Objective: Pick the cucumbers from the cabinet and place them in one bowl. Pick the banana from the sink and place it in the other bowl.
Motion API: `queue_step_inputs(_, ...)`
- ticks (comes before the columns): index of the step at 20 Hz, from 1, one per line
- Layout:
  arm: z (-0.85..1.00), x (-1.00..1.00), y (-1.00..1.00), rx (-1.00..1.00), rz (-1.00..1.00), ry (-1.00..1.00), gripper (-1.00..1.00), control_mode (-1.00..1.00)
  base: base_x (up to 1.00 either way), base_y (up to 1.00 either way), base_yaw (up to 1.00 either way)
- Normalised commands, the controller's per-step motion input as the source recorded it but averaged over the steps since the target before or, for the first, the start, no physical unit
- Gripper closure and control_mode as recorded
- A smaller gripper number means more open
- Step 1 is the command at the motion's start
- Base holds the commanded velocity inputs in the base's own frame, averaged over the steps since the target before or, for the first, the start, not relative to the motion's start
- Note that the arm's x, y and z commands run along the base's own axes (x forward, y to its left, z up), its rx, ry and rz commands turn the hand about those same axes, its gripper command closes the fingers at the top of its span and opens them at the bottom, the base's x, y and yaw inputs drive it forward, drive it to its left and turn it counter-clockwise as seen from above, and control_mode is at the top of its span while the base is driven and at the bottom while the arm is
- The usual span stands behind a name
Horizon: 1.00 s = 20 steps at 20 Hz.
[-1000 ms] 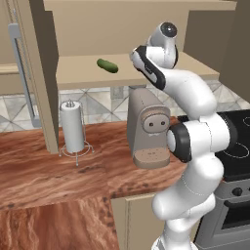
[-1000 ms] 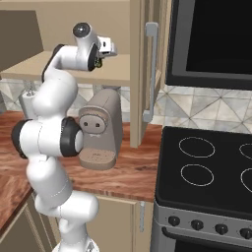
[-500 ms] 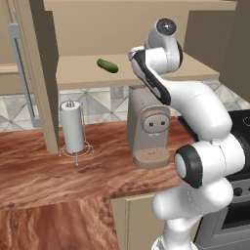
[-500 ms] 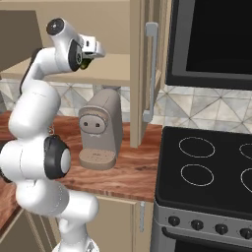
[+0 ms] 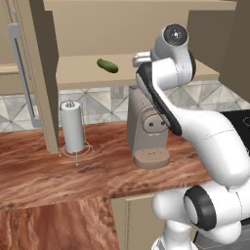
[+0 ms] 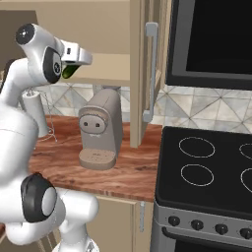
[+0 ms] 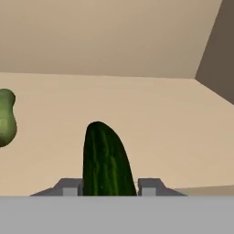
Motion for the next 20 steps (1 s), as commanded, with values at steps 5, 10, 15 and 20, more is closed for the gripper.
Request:
queue_step_inputs(5,0.19,-1.00,-0.01,0.03,-0.01,0.00,1.00,-1.00,0.00,0.00,0.00)
queue_step_inputs(10,0.03,-1.00,-0.04,0.00,0.00,0.08,1.00,-1.00,0.00,0.00,0.00)
queue_step_inputs(15,0.00,-1.00,-0.07,0.00,0.00,0.16,1.00,-1.00,0.00,0.00,0.00)
queue_step_inputs(20,-0.13,-0.78,-0.02,0.00,0.00,0.09,1.00,-1.00,0.00,0.00,0.00)
